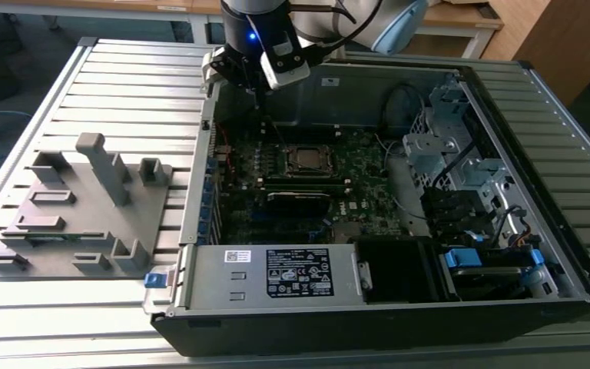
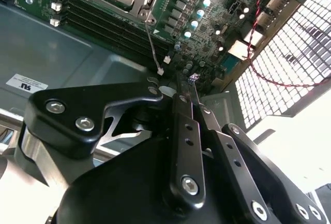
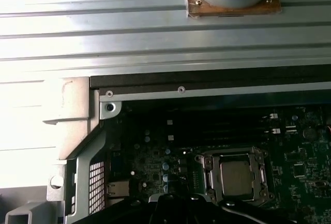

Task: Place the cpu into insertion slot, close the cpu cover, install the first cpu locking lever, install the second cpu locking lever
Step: 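Install the first cpu locking lever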

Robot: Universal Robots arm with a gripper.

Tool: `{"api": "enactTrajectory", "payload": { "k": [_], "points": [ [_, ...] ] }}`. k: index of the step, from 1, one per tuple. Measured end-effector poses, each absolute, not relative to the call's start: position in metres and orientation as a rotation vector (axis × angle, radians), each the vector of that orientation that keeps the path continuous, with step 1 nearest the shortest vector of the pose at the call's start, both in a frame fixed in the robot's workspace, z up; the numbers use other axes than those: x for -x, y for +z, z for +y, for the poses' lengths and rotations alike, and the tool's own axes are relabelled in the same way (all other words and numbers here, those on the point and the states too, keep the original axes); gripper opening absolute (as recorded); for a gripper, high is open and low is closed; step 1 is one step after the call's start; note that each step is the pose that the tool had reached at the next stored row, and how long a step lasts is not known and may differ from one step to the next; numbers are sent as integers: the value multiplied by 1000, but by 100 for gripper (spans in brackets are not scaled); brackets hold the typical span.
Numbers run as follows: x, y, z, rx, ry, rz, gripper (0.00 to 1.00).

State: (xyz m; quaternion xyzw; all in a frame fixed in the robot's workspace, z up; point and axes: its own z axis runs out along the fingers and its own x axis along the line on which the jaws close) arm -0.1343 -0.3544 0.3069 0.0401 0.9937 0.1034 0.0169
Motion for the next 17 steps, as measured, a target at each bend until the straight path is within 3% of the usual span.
{"api": "enactTrajectory", "payload": {
  "k": [17],
  "points": [
    [134,304,-354,-125,342,3087,11]
  ]
}}
